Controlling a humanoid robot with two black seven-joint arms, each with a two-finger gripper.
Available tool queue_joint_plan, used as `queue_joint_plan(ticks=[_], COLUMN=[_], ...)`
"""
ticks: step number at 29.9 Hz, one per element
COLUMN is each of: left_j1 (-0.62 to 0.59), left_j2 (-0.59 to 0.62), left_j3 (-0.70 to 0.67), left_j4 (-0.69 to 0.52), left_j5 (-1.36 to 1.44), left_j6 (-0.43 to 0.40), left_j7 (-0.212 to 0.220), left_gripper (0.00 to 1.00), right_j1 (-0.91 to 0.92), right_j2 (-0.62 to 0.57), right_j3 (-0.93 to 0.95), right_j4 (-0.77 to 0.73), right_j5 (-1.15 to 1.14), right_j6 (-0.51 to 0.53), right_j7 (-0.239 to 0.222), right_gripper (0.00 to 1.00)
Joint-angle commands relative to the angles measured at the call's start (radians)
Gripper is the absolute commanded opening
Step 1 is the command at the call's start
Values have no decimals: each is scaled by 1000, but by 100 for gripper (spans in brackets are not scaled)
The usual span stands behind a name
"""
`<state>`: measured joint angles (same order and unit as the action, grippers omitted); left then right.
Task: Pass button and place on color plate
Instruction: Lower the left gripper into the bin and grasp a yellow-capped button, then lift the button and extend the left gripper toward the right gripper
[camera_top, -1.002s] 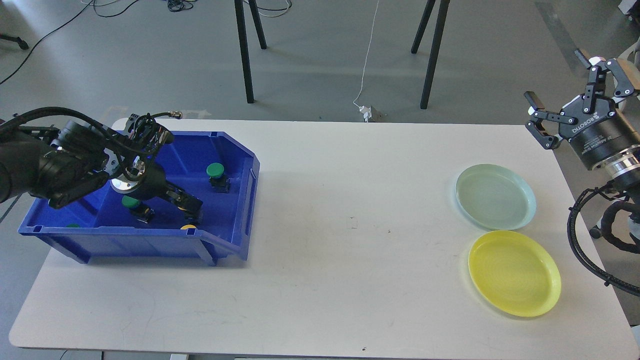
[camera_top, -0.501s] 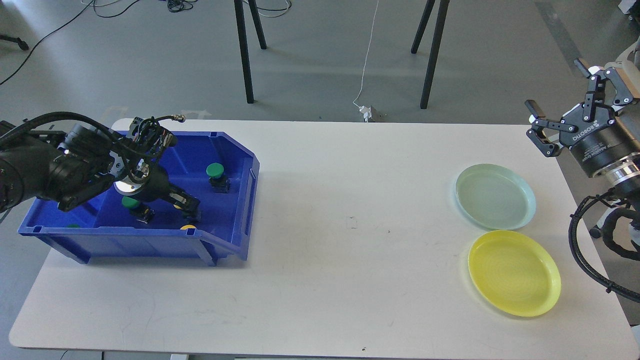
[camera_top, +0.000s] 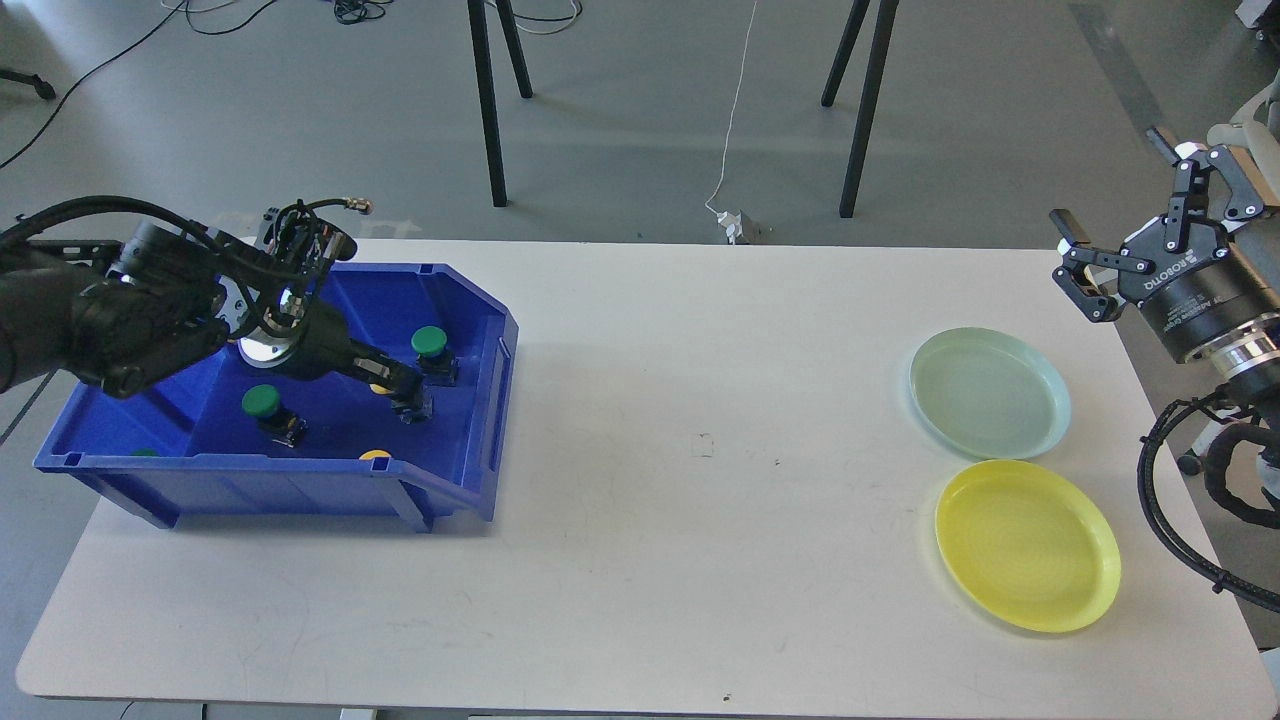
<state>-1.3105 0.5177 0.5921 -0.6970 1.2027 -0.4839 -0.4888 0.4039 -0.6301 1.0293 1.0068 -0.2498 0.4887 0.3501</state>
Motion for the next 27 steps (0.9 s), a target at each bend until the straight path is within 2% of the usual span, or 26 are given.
queue_joint_plan(ticks=[1, 5, 7, 11, 13, 17, 21, 23, 27], left_j1=[-29, 20, 49, 71, 83, 92, 129, 161, 175], left_j2=[183, 384, 429, 423, 348, 112, -120, -186, -208], left_j3=[-211, -434, -510, -633, -672, -704, -693, -692, -695], left_j4=[-189, -441, -519, -630, -662, -612, -442, -362, -331], left_j5=[-2, -18, -75, -282, -394, -485, -483, -480, -480], left_j6=[-5, -5, -5, -5, -5, -5, -5, -5, -5], left_j7=[0, 0, 0, 0, 0, 0, 0, 0, 0], left_gripper=[2, 2, 2, 2, 2, 2, 2, 3, 3], right_j1=[-19, -24, -27, -91, -134, -206, -201, -191, -111], right_j2=[-2, -17, -34, -103, -169, -227, -212, -195, -189], right_j3=[0, -2, -9, -8, -12, -14, -18, -37, -132], right_j4=[9, 30, 67, 252, 392, 579, 590, 595, 587], right_j5=[1, 1, 0, -2, -2, -3, -5, -16, -16], right_j6=[0, 0, 0, 0, 0, 0, 0, 0, 0], right_j7=[-2, -8, -7, -8, -26, -105, -118, -125, -152], right_gripper=[99, 99, 99, 99, 99, 99, 99, 99, 99])
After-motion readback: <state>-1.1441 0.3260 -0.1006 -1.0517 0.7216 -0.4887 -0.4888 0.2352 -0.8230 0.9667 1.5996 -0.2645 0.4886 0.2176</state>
